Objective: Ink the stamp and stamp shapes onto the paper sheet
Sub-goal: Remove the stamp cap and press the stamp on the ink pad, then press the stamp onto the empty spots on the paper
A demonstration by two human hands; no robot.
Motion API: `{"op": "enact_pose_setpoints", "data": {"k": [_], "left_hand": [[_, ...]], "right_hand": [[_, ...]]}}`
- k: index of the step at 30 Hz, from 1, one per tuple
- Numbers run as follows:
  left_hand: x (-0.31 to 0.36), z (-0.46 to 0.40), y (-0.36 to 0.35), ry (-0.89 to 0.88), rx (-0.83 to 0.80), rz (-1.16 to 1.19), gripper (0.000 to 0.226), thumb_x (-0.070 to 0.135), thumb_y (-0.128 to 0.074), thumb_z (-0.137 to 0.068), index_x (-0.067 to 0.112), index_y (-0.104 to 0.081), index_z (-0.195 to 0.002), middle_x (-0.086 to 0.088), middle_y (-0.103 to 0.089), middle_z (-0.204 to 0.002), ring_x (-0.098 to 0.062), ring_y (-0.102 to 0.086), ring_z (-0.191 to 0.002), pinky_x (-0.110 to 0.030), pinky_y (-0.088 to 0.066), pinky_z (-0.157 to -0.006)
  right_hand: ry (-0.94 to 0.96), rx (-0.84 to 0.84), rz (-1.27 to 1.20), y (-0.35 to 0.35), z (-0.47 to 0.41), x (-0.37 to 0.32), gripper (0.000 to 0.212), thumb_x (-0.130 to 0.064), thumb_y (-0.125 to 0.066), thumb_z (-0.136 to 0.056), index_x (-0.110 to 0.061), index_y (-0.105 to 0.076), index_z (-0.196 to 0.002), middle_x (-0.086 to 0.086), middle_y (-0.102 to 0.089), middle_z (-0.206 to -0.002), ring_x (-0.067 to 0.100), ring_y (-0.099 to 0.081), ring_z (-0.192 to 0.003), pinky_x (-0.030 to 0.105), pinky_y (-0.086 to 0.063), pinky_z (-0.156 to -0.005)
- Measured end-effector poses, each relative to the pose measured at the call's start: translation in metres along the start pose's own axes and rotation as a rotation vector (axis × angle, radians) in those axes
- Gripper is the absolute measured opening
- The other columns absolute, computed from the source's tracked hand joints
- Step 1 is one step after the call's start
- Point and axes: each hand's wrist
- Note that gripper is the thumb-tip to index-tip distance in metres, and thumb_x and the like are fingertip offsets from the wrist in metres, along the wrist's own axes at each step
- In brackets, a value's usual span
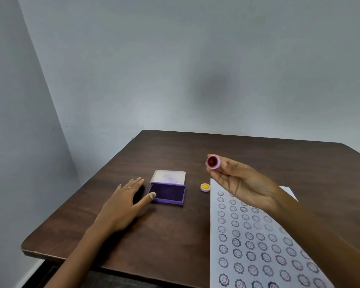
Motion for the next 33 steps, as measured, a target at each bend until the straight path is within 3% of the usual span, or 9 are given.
{"op": "enact_pose_setpoints", "data": {"k": [2, 5, 8, 11, 17, 22, 28, 33], "left_hand": [[0.003, 0.001, 0.004, -0.009, 0.051, 0.044, 0.074, 0.064, -0.036, -0.083, 0.023, -0.032, -0.145, 0.004, -0.028, -0.155, -0.009, -0.021, -0.143, -0.032, -0.006, -0.118], [0.019, 0.001, 0.008, -0.061, 0.163, 0.066, 0.073, 0.062, -0.033, -0.081, 0.024, -0.039, -0.142, 0.003, -0.036, -0.151, -0.011, -0.031, -0.139, -0.033, -0.004, -0.117], [0.054, -0.003, 0.004, -0.161, 0.217, 0.092, 0.065, 0.062, -0.033, -0.084, 0.028, -0.042, -0.139, 0.009, -0.040, -0.148, -0.003, -0.034, -0.133, -0.031, -0.003, -0.117], [0.100, -0.012, -0.010, -0.268, 0.198, 0.148, 0.057, 0.060, -0.039, -0.086, 0.034, -0.042, -0.137, 0.017, -0.040, -0.145, 0.005, -0.031, -0.130, -0.024, 0.000, -0.115], [0.184, -0.047, -0.047, -0.459, -0.141, 0.047, 0.073, 0.068, -0.031, -0.085, 0.029, -0.026, -0.146, 0.010, -0.027, -0.155, -0.004, -0.019, -0.142, -0.028, 0.007, -0.114], [0.219, -0.067, -0.079, -0.505, -0.386, -0.080, 0.080, 0.065, -0.038, -0.086, 0.021, -0.017, -0.149, 0.004, -0.019, -0.158, -0.007, -0.011, -0.145, -0.032, 0.009, -0.116], [0.213, -0.059, -0.096, -0.553, -0.269, -0.044, 0.089, 0.076, -0.031, -0.078, 0.025, -0.014, -0.150, 0.010, -0.014, -0.159, -0.001, -0.002, -0.144, -0.029, 0.015, -0.116], [0.208, -0.058, -0.100, -0.532, -0.313, -0.082, 0.092, 0.076, -0.030, -0.077, 0.025, -0.011, -0.150, 0.010, -0.009, -0.159, 0.000, 0.001, -0.144, -0.029, 0.014, -0.117]], "right_hand": [[0.028, -0.004, -0.050, 0.011, 0.011, -0.005, 0.030, -0.003, -0.065, -0.074, -0.003, -0.069, -0.104, 0.013, -0.072, -0.105, 0.020, -0.068, -0.100, 0.026, -0.057, -0.074], [0.055, -0.045, -0.102, 0.025, 0.025, -0.017, 0.050, -0.003, -0.080, -0.063, -0.003, -0.065, -0.111, 0.013, -0.072, -0.105, 0.019, -0.068, -0.100, 0.025, -0.057, -0.076], [0.098, -0.028, -0.112, 0.035, 0.034, -0.028, 0.036, -0.004, -0.063, -0.075, -0.005, -0.065, -0.111, 0.012, -0.072, -0.102, 0.017, -0.069, -0.096, 0.024, -0.057, -0.075], [0.134, 0.006, -0.101, 0.049, 0.040, -0.038, 0.034, -0.005, -0.049, -0.079, -0.006, -0.067, -0.108, 0.009, -0.073, -0.099, 0.015, -0.069, -0.094, 0.023, -0.057, -0.074], [0.168, 0.112, -0.037, 0.084, 0.052, -0.059, 0.033, -0.005, -0.049, -0.078, -0.006, -0.069, -0.105, 0.009, -0.073, -0.099, 0.017, -0.069, -0.097, 0.025, -0.057, -0.078], [0.193, 0.212, -0.010, 0.115, 0.059, -0.070, 0.032, -0.004, -0.052, -0.077, -0.005, -0.068, -0.104, 0.009, -0.073, -0.099, 0.019, -0.069, -0.096, 0.025, -0.058, -0.075], [0.193, 0.342, 0.265, 0.127, 0.055, -0.069, 0.036, -0.007, -0.061, -0.074, -0.004, -0.064, -0.110, 0.011, -0.072, -0.104, 0.020, -0.069, -0.095, 0.024, -0.057, -0.074], [0.255, 0.465, 0.777, 0.133, 0.057, -0.060, 0.034, -0.010, -0.071, -0.074, -0.012, -0.064, -0.108, 0.008, -0.073, -0.096, 0.018, -0.071, -0.086, 0.024, -0.058, -0.074]]}}
Point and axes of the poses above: each hand's wrist, its own z-axis away from the middle knuckle, its own y-axis out of the back of the hand, x = y × z
